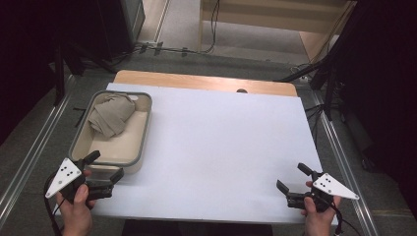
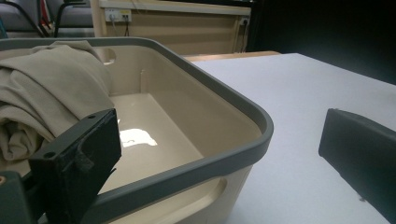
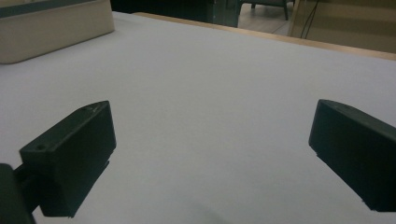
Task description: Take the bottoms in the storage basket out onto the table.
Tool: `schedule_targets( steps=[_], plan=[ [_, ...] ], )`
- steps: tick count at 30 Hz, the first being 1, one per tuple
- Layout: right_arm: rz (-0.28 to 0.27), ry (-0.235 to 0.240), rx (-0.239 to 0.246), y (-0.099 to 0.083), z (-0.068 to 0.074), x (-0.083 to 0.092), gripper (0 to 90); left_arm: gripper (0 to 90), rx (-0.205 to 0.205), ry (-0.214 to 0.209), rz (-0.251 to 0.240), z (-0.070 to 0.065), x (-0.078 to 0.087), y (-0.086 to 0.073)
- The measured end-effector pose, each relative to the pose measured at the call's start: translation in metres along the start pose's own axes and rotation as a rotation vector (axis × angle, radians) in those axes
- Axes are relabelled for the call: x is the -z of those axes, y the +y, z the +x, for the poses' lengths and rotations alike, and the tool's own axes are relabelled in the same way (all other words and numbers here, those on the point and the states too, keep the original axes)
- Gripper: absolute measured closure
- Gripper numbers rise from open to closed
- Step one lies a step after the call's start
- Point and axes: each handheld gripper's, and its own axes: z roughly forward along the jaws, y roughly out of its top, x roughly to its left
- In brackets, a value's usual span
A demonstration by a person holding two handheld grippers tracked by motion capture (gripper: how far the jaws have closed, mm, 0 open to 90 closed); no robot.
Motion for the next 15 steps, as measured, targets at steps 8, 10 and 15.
schedule_targets(
  steps=[8, 10, 15],
  plan=[
    [0.005, 0.016, 0.01, 0.0, 0.001, -0.003, 0.0, 0.0, -0.005, -0.011, -0.012, -0.001, 0.002, 0.003],
    [0.007, 0.034, 0.011, 0.0, 0.002, -0.004, 0.0, 0.0, -0.001, -0.016, -0.02, -0.001, 0.003, 0.005],
    [0.016, 0.038, 0.027, 0.0, 0.001, -0.005, 0.0, 0.0, -0.002, -0.014, -0.017, -0.006, 0.003, 0.014]
  ],
)
